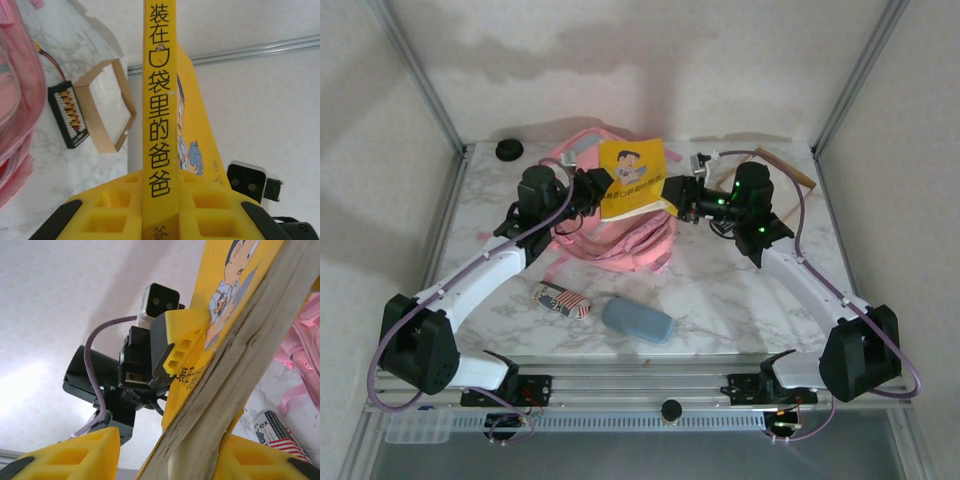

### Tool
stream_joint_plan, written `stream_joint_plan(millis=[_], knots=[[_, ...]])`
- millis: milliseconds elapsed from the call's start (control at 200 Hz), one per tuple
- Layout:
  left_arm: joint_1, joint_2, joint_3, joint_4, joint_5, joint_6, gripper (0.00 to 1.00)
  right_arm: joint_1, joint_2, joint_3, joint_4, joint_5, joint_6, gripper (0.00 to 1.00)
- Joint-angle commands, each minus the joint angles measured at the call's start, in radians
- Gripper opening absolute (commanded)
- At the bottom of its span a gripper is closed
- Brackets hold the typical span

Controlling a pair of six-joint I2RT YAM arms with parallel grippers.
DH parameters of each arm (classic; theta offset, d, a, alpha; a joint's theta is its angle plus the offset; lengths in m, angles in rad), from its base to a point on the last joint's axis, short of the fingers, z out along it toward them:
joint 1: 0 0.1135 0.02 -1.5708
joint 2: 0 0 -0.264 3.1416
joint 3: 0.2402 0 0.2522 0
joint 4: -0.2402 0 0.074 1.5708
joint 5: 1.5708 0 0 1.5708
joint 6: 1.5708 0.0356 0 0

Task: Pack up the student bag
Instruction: Pass the book.

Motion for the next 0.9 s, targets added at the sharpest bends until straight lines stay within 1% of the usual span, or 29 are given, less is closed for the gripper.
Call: stream_joint_plan(millis=[0,75,140,210,265,406,471,501,516,546,561,576,631,676,711,771,846,891], knots=[[-0.006,0.007,0.04,-0.061,-0.03,0.086,0.0,-0.008,-0.002,0.023,-0.013,-0.023,-0.059,0.47],[-0.018,0.013,0.039,-0.025,-0.012,0.076,0.0,-0.009,0.03,0.032,-0.051,-0.033,-0.077,0.43],[-0.023,0.021,0.059,-0.051,-0.011,0.099,0.0,-0.012,0.043,0.033,-0.074,-0.043,-0.092,0.3],[-0.023,0.02,0.078,-0.1,-0.026,0.132,0.0,-0.024,0.042,0.031,-0.112,-0.052,-0.109,0.28],[-0.022,0.016,0.091,-0.125,-0.037,0.158,0.0,-0.034,0.038,0.03,-0.155,-0.048,-0.124,0.19],[-0.025,0.026,0.117,-0.166,-0.041,0.209,0.0,-0.038,0.032,0.018,-0.168,-0.059,-0.125,0.17],[-0.026,0.032,0.124,-0.178,-0.041,0.224,0.0,-0.038,0.027,0.012,-0.155,-0.07,-0.124,0.13],[-0.026,0.036,0.125,-0.174,-0.032,0.227,0.0,-0.039,0.026,0.01,-0.152,-0.078,-0.124,0.13],[-0.026,0.037,0.126,-0.173,-0.028,0.231,0.0,-0.039,0.027,0.012,-0.153,-0.081,-0.125,0.16],[-0.028,0.038,0.129,-0.174,-0.027,0.232,0.0,-0.04,0.031,0.013,-0.157,-0.091,-0.128,0.24],[-0.029,0.039,0.129,-0.173,-0.026,0.231,0.0,-0.04,0.032,0.014,-0.158,-0.095,-0.13,0.34],[-0.032,0.039,0.131,-0.171,-0.025,0.23,0.0,-0.04,0.034,0.015,-0.16,-0.097,-0.132,0.38],[-0.04,0.044,0.137,-0.157,-0.014,0.237,0.0,-0.04,0.041,0.016,-0.164,-0.101,-0.134,0.43],[-0.046,0.053,0.15,-0.166,-0.009,0.248,0.0,-0.044,0.047,0.019,-0.162,-0.105,-0.133,0.51],[-0.049,0.063,0.162,-0.179,-0.005,0.257,0.0,-0.046,0.051,0.021,-0.167,-0.104,-0.137,0.51],[-0.051,0.074,0.172,-0.2,-0.004,0.273,0.0,-0.049,0.055,0.024,-0.178,-0.103,-0.148,0.43],[-0.051,0.08,0.174,-0.211,-0.008,0.286,0.0,-0.062,0.052,0.021,-0.214,-0.102,-0.175,0.36],[-0.051,0.085,0.175,-0.215,-0.01,0.289,0.0,-0.077,0.043,0.01,-0.219,-0.096,-0.182,0.28]])
